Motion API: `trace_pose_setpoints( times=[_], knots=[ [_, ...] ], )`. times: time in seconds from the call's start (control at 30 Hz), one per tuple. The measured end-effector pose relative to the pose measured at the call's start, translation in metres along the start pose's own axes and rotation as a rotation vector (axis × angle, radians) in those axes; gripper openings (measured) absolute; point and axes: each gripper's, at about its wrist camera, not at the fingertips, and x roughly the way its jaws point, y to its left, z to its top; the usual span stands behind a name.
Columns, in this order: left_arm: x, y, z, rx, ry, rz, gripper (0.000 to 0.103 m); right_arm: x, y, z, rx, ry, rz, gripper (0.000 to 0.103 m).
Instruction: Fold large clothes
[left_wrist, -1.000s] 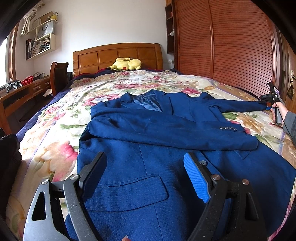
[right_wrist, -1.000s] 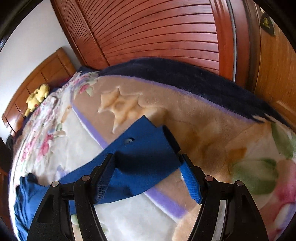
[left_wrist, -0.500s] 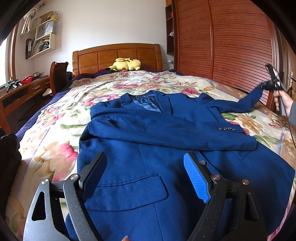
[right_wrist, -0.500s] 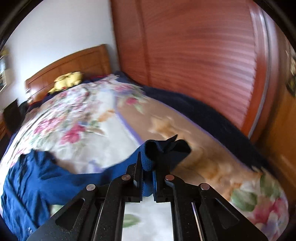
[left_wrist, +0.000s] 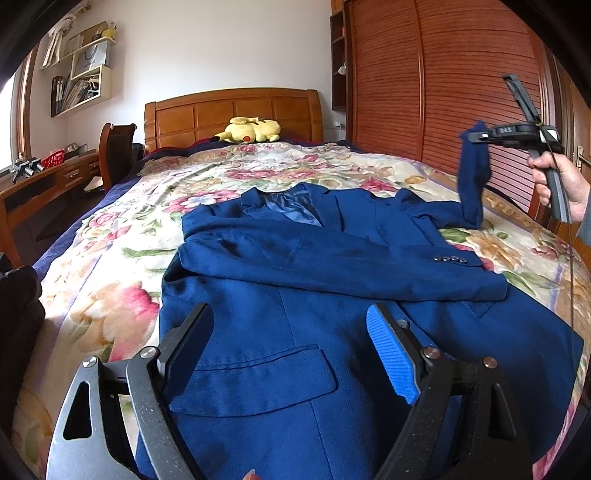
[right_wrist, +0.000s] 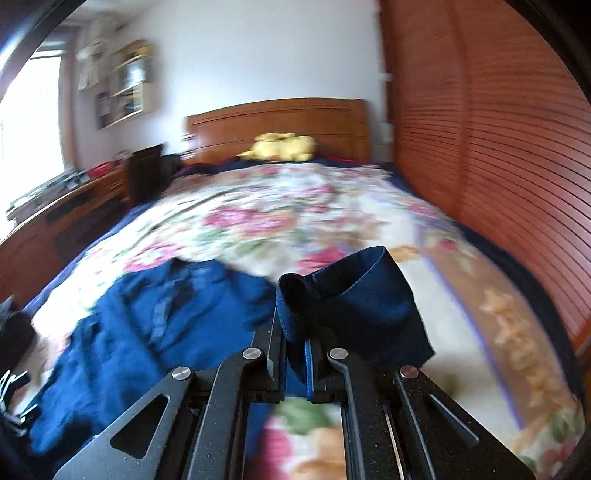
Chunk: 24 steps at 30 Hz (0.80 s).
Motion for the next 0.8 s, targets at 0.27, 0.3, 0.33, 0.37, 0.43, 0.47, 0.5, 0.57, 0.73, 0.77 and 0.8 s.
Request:
trace_pose_setpoints(
  times=[0.27,0.3,0.33,0.37,0.43,0.47,0.5,0.57,0.73,0.77,0.8],
  knots=[
    [-0.012,0.018,0.004,-0.018,-0.015,0.014,0.085,-0.003,0.100,-0.011,-0.105,0.003,0.241,0.007],
    [-0.013,0.021,0.005,-0.020,-0.018,0.025,0.085,-0.005,0.112,-0.012,-0.114,0.000,0.272,0.007],
    [-0.014,0.024,0.006,-0.022,-0.019,0.031,0.085,-0.002,0.119,-0.011,-0.118,0.000,0.298,0.007],
    [-0.015,0.027,0.006,-0.026,-0.020,0.032,0.085,0.001,0.124,-0.009,-0.124,0.000,0.321,0.007],
    [-0.017,0.036,0.007,-0.050,-0.015,0.024,0.085,-0.002,0.137,-0.009,-0.132,0.000,0.367,0.007],
    [-0.018,0.039,0.007,-0.057,-0.016,0.027,0.085,-0.003,0.141,-0.008,-0.134,-0.001,0.390,0.007],
    [-0.020,0.043,0.008,-0.062,-0.020,0.038,0.085,-0.005,0.143,-0.009,-0.133,-0.002,0.415,0.007],
    [-0.023,0.050,0.009,-0.068,-0.025,0.050,0.085,-0.006,0.146,-0.004,-0.133,-0.005,0.461,0.007],
    [-0.026,0.062,0.009,-0.085,-0.036,0.073,0.085,0.005,0.147,-0.003,-0.158,0.005,0.542,0.007],
    [-0.027,0.063,0.008,-0.087,-0.037,0.075,0.085,0.006,0.149,-0.004,-0.164,0.011,0.551,0.007],
    [-0.027,0.065,0.009,-0.090,-0.038,0.077,0.085,0.009,0.150,-0.005,-0.170,0.019,0.558,0.007]
  ],
)
